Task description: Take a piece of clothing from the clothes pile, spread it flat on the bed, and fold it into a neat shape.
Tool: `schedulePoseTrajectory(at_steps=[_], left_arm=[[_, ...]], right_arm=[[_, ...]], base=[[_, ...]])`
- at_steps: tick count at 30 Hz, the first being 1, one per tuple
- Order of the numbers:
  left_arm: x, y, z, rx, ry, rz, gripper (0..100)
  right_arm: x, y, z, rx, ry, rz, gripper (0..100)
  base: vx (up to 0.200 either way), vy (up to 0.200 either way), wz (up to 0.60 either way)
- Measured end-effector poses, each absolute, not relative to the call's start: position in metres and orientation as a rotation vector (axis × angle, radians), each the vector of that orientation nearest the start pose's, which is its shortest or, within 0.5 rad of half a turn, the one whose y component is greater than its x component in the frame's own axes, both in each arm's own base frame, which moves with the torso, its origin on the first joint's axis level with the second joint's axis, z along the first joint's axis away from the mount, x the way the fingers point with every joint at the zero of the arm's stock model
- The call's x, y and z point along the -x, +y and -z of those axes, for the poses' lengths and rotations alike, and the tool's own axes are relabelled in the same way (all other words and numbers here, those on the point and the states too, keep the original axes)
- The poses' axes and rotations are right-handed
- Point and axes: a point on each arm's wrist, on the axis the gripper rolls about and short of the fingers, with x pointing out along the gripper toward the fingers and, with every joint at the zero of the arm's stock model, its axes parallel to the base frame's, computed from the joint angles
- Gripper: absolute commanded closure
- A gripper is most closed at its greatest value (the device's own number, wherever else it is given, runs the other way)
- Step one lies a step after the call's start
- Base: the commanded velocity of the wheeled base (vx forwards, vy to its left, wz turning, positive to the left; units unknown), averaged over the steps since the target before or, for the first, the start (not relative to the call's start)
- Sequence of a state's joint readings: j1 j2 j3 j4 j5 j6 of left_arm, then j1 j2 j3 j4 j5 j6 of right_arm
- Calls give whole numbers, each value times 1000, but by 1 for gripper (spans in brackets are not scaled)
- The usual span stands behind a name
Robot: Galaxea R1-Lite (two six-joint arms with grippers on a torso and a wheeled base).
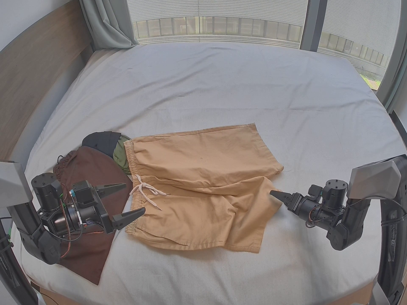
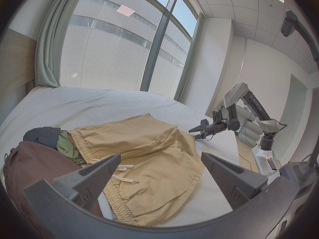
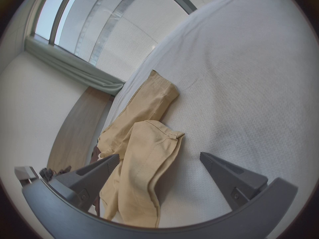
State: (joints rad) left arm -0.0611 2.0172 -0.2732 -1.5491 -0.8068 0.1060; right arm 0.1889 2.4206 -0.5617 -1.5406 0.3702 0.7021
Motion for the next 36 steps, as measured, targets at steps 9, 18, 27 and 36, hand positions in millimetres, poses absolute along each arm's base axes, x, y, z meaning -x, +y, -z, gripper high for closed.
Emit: schedulePoseTrajectory(at_steps=[9,18,27,36], left_arm=[[-266,-33,-67,-27,141,874,0],[-266,-33,-67,-28,140,876,0],[-266,-33,-67,-27,141,877,0],[-266,-33,-66,-26,143,877,0]], right_arm=[[-348,78,20,-886,503,-391,0],[-356,79,17,-929,484,-390,100],[-362,71,12,-930,449,-381,100],[-372,60,4,-925,385,-373,100]], base=[[0,0,0],[0,0,0],[0,0,0],[0,0,0]])
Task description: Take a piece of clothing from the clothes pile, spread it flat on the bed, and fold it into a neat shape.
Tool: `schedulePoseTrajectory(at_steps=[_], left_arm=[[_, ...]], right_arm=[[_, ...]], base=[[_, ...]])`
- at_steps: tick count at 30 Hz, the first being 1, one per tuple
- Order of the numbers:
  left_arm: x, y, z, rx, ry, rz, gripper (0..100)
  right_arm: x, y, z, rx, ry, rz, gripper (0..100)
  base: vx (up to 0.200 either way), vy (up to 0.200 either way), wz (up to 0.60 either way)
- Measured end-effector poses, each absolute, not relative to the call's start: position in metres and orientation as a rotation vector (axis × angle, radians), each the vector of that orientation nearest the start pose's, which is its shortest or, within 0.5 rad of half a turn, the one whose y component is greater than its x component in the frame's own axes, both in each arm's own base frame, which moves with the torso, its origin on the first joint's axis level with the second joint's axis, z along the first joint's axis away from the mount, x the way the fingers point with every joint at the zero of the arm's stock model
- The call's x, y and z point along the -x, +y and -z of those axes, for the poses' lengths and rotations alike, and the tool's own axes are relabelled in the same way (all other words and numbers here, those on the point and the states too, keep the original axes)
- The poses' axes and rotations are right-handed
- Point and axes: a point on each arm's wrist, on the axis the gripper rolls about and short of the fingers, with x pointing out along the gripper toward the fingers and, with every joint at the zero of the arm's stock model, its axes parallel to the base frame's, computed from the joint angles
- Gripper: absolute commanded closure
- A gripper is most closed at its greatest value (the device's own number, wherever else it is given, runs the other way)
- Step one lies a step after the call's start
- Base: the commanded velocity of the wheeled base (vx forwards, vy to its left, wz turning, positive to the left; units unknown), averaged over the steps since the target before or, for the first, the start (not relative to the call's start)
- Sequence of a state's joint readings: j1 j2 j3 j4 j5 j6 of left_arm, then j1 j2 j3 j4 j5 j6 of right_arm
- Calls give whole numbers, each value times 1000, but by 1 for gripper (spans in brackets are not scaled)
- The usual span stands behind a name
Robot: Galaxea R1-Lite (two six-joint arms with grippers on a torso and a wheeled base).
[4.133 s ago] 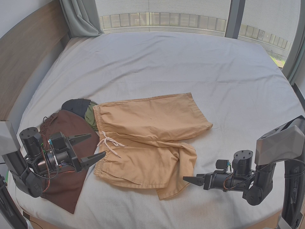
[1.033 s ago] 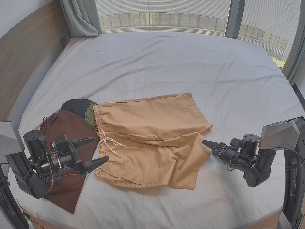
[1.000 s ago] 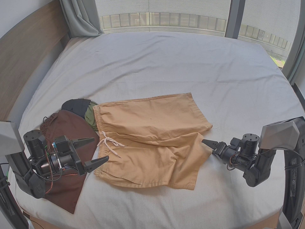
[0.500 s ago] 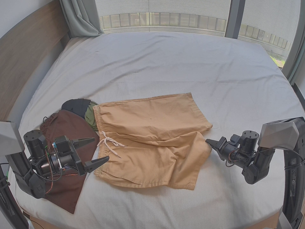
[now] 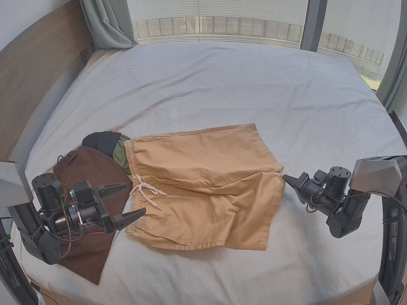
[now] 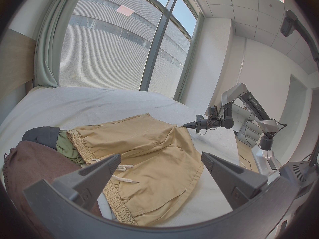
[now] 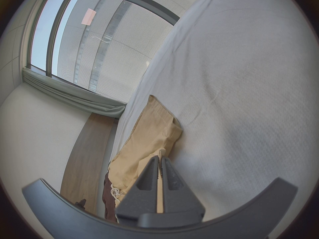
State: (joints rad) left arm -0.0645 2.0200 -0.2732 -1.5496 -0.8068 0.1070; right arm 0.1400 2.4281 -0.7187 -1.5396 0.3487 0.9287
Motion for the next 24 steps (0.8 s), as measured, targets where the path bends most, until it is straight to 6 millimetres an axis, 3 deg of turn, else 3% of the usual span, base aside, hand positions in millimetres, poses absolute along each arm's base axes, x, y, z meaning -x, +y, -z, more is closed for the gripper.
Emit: schedulePoseTrajectory(at_steps=[15,24], left_arm=[[-267,-34,-66,-26,143,879,0],[-267,-34,-66,-26,141,878,0]], right_arm=[[-386,59,-4,-899,302,-367,100],[-393,69,-7,-895,261,-358,100]], base=[[0,0,0],[0,0,0]])
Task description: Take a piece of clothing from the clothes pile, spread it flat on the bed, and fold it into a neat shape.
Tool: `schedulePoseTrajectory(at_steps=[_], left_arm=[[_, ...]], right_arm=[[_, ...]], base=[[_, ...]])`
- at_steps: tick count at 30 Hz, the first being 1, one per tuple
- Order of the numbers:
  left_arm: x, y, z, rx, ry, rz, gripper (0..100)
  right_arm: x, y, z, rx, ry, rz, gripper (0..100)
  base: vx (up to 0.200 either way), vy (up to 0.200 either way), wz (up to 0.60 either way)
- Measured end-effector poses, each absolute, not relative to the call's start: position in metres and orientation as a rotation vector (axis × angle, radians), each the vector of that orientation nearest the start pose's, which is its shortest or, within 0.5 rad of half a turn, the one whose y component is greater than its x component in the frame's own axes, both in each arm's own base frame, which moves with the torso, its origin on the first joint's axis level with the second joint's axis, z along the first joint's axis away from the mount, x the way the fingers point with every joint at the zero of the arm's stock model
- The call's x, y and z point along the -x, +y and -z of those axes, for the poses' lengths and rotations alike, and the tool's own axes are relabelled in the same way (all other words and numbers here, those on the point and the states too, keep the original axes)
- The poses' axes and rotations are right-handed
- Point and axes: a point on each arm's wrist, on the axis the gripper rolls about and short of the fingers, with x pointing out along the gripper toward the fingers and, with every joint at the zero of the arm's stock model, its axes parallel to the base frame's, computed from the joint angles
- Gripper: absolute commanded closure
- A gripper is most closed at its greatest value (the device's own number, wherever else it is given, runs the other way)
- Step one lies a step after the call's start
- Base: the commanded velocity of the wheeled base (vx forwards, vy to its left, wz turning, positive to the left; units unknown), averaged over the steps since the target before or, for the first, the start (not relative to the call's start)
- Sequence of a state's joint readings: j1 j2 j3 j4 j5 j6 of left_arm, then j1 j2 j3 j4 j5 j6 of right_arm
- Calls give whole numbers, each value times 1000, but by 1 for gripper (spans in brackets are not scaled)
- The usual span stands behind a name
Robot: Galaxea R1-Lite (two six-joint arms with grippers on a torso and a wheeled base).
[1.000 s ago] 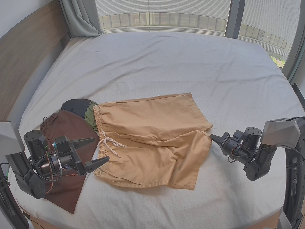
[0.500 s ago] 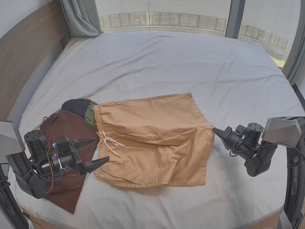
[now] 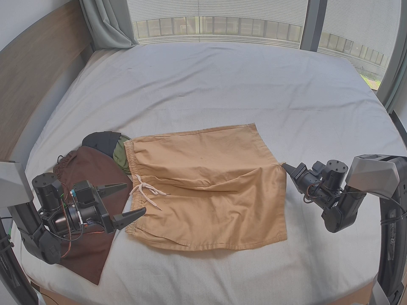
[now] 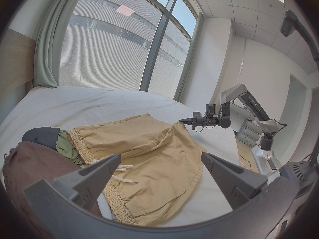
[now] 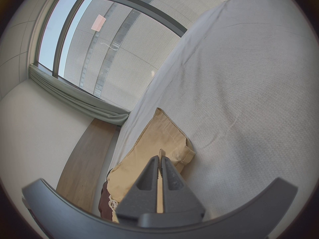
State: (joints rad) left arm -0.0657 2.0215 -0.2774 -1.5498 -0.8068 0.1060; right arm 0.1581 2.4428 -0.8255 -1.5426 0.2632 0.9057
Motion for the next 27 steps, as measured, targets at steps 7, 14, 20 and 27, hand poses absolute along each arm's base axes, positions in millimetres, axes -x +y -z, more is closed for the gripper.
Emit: schedulePoseTrajectory(at_steps=[7,14,20,27], left_arm=[[-267,-34,-67,-28,137,879,0],[-268,-34,-67,-27,137,878,0],[-268,-34,-67,-23,138,876,0],[-267,-32,-67,-17,143,872,0]], right_arm=[[-392,70,-5,-867,259,-361,0],[-390,69,-6,-790,246,-368,0],[-371,68,-14,-681,273,-403,0],[-331,64,-20,-482,348,-524,0]], base=[[0,0,0],[0,0,0],[0,0,0],[0,0,0]])
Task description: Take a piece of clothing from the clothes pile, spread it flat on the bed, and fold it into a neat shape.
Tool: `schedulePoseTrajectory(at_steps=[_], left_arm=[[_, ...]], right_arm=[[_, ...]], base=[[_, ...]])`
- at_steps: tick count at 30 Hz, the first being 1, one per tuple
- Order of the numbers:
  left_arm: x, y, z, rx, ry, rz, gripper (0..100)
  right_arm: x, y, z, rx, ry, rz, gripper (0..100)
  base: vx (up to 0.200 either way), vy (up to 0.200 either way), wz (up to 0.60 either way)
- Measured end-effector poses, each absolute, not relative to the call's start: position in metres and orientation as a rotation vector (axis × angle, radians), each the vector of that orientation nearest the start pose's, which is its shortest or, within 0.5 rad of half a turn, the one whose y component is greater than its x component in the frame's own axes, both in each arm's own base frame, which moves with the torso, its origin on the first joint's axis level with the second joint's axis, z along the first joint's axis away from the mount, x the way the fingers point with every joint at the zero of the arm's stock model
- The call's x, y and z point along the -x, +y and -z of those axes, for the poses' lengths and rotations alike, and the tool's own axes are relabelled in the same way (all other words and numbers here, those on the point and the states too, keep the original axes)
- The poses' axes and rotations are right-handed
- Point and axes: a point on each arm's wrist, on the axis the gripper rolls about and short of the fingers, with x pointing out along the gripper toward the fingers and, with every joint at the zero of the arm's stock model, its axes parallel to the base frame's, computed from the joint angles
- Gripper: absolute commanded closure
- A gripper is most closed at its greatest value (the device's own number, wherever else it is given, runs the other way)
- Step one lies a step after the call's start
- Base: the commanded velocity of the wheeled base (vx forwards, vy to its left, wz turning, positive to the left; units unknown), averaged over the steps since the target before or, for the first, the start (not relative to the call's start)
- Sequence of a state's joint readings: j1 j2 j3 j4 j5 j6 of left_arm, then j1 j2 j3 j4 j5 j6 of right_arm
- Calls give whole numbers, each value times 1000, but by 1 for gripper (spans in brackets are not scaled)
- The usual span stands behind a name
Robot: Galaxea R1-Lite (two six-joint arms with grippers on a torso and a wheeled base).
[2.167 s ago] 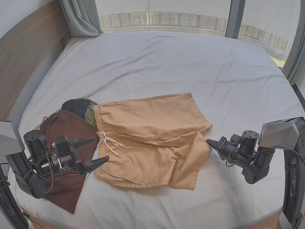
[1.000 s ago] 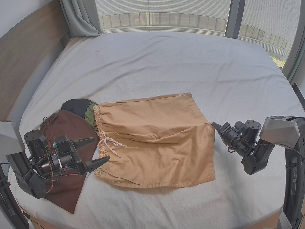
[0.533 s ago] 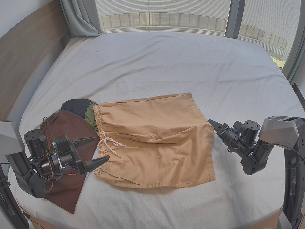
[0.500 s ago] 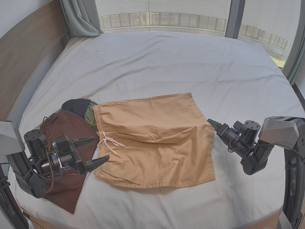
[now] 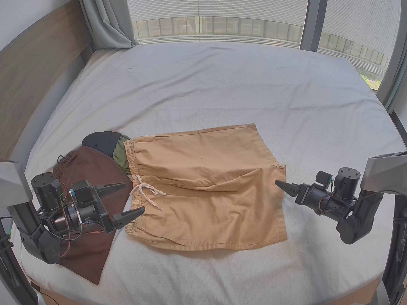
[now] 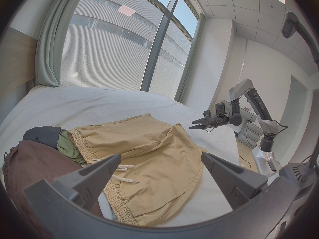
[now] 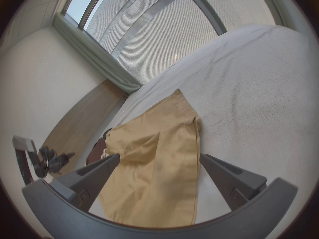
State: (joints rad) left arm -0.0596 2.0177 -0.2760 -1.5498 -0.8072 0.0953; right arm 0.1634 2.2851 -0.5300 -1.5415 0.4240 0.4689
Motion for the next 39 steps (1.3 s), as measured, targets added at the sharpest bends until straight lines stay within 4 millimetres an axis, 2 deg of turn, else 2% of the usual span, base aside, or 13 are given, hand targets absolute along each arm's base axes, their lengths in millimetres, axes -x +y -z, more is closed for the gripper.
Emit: schedulePoseTrajectory(at_steps=[11,20,28,39], left_arm=[[-265,-30,-65,-7,157,866,0],[-264,-28,-60,4,180,864,0],[-264,-28,-59,5,182,863,0],[-264,-29,-60,4,180,865,0]], right_arm=[[-289,63,-13,-408,470,-604,0],[-270,60,2,-347,553,-633,0],[-262,57,22,-339,639,-637,0],[-265,58,41,-373,701,-629,0]], base=[[0,0,0],[0,0,0],[0,0,0],[0,0,0]])
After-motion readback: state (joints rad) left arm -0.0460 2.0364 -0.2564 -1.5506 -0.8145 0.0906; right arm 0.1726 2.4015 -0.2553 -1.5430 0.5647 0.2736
